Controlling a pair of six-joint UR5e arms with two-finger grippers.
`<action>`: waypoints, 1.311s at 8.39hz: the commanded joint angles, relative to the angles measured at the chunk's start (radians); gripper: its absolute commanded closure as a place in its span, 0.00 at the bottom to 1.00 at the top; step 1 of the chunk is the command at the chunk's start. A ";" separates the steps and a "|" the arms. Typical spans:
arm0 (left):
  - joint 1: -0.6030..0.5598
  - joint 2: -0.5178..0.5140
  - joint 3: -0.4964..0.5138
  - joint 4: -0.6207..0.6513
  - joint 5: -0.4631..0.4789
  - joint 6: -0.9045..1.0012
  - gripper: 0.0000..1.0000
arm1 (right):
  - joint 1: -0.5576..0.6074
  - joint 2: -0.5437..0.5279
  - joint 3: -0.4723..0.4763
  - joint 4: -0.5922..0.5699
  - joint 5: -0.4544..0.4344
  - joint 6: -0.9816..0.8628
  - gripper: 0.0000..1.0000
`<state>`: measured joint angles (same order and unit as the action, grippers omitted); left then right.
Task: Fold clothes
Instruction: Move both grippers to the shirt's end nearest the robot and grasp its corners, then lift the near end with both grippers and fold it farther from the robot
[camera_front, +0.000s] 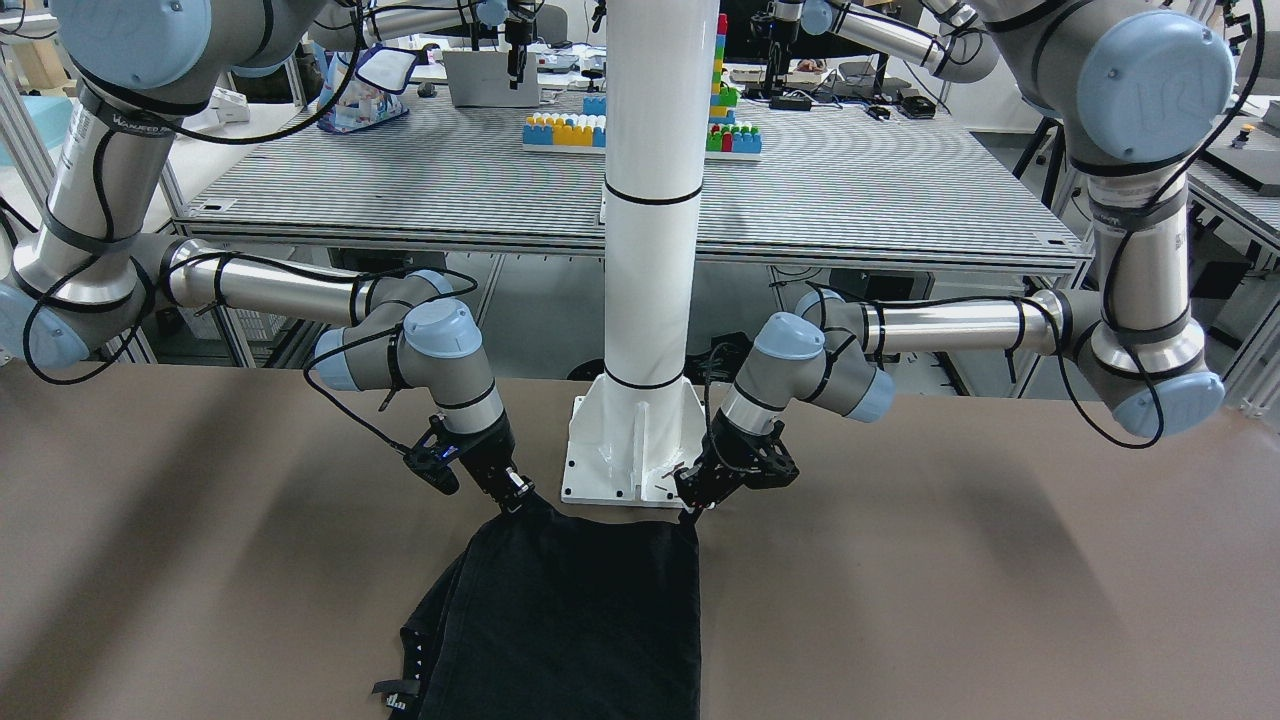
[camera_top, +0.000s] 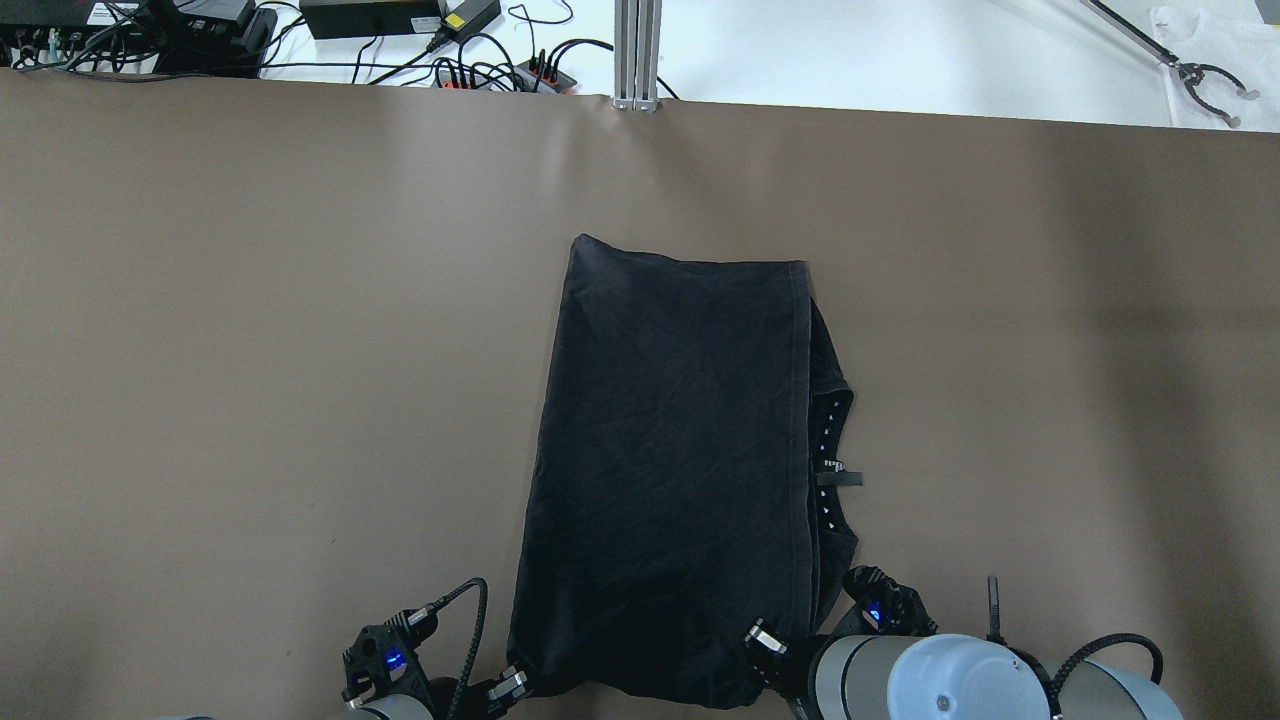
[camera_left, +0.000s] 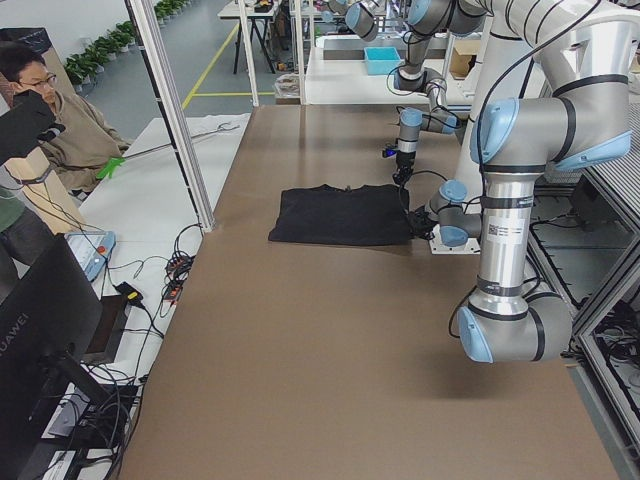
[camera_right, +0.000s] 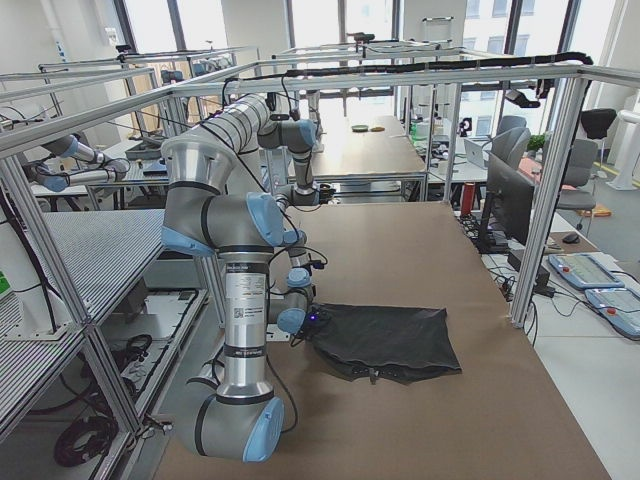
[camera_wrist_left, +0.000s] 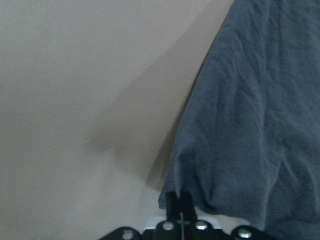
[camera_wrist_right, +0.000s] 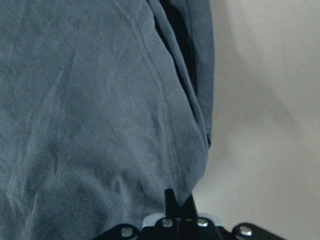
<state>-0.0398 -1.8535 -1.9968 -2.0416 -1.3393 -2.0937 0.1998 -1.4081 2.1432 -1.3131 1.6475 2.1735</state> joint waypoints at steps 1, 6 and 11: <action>-0.012 0.115 -0.204 0.006 -0.047 0.001 1.00 | 0.007 -0.009 0.043 0.001 0.000 -0.004 0.99; -0.339 -0.058 -0.271 0.203 -0.306 0.004 1.00 | 0.189 -0.040 0.233 0.002 0.116 0.002 0.99; -0.676 -0.430 0.210 0.272 -0.505 0.098 1.00 | 0.527 0.251 -0.229 0.009 0.199 -0.076 0.98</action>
<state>-0.6451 -2.2053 -1.9598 -1.7426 -1.8248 -2.0363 0.6396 -1.2701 2.1107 -1.3105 1.8141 2.1563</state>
